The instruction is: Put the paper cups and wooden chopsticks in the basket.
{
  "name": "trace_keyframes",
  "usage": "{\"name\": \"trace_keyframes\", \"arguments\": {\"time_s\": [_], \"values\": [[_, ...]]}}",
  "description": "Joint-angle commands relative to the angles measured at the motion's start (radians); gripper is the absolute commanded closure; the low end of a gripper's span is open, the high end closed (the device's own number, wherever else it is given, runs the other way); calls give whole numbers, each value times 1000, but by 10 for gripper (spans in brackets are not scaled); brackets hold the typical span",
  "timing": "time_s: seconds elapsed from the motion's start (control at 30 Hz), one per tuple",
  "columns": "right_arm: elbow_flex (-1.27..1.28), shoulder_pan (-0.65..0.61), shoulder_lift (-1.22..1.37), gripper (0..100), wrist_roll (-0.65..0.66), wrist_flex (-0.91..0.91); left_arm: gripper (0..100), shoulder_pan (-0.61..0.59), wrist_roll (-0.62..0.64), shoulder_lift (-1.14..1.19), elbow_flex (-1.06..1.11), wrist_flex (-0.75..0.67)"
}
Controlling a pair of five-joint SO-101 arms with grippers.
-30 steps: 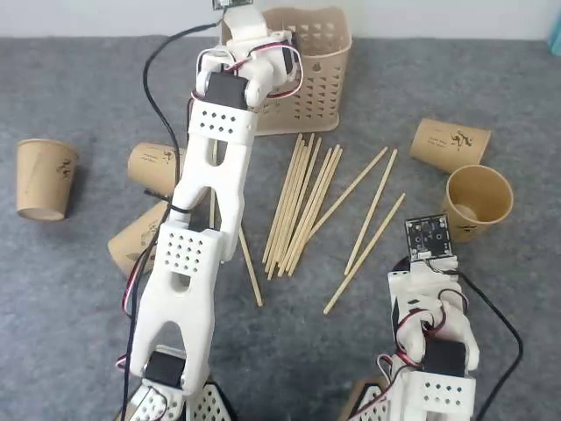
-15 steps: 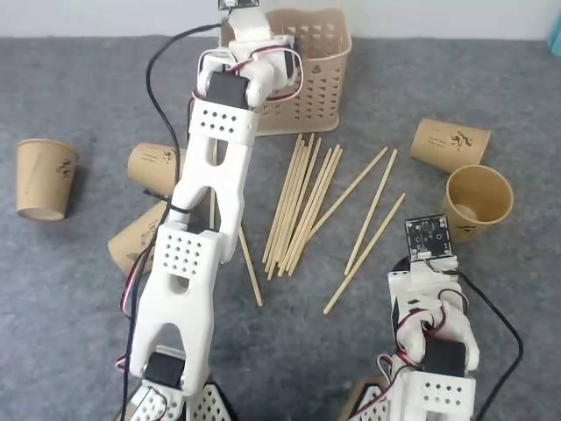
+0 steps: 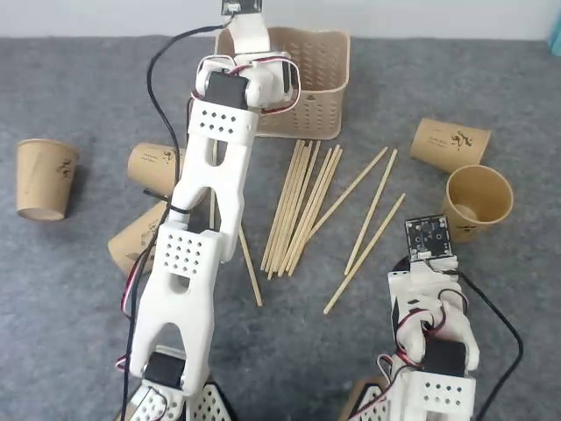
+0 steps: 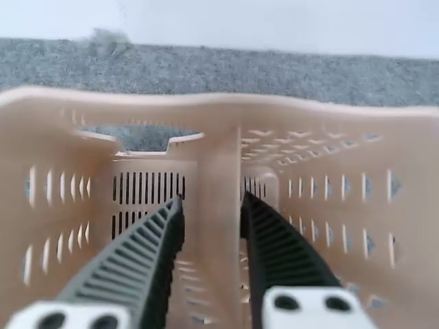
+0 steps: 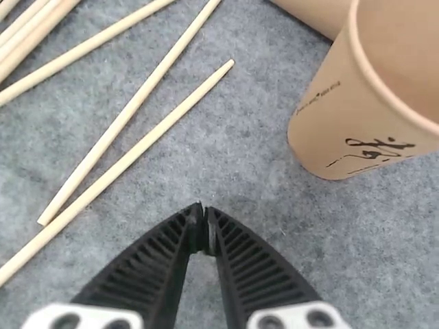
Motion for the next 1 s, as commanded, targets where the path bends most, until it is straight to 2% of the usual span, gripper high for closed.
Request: {"name": "trace_keyframes", "arguments": {"time_s": [0.0,0.13,0.27,0.47,0.67,0.97], "values": [[15,10,-18,990,14,-25,875,0,-3,15,5,-37],[15,10,-18,990,14,-25,998,26,-9,69,21,-83],[15,10,-18,990,14,-25,987,32,-9,106,7,-81],[15,13,-18,990,14,-35,987,40,-5,117,-97,71],[15,15,-18,990,14,-38,988,77,-5,117,-111,264],[15,15,-18,990,14,-38,988,72,55,149,-297,384]]}}
